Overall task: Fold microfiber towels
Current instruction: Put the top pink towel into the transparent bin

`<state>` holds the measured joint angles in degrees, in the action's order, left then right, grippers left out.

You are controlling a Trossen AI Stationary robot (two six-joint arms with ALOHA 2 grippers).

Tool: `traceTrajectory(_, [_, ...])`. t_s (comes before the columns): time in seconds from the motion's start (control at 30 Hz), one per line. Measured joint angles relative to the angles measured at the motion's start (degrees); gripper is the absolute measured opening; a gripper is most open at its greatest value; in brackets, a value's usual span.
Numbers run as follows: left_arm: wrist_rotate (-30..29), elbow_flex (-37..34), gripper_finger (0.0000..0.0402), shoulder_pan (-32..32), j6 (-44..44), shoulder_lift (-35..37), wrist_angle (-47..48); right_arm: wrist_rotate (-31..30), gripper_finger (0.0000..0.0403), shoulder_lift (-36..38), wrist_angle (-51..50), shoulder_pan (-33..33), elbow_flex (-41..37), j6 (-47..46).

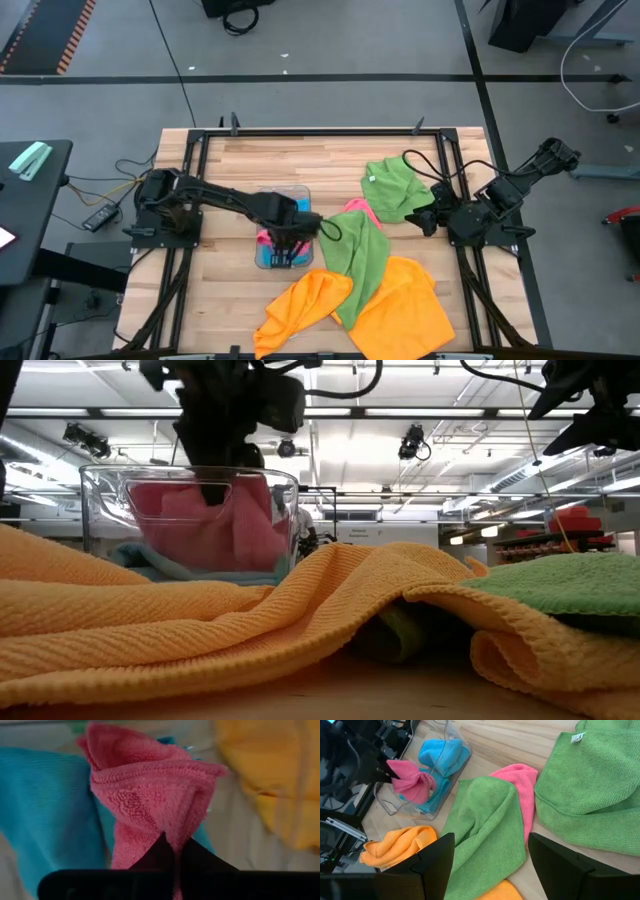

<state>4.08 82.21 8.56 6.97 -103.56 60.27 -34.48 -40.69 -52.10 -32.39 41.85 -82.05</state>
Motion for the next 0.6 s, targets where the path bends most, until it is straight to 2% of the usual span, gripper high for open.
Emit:
traceTrajectory(0.2, [5.83, -0.04, 0.0014, -1.14, -1.73, 0.97, -0.04, 0.0, 0.0262, 0.02, 0.26, -0.02, 0.0, 0.03])
traceTrajectory(0.4, [1.76, -0.02, 0.0021, -0.06, -3.26, -0.19, 2.08, 0.01, 0.0262, 0.02, 0.42, -0.05, 0.0, 0.23])
traceTrajectory(0.6, [1.11, -0.02, 0.0028, 1.4, -3.34, -0.32, 2.53, 0.02, 0.0262, 0.0, 0.42, -0.04, 0.0, 0.88])
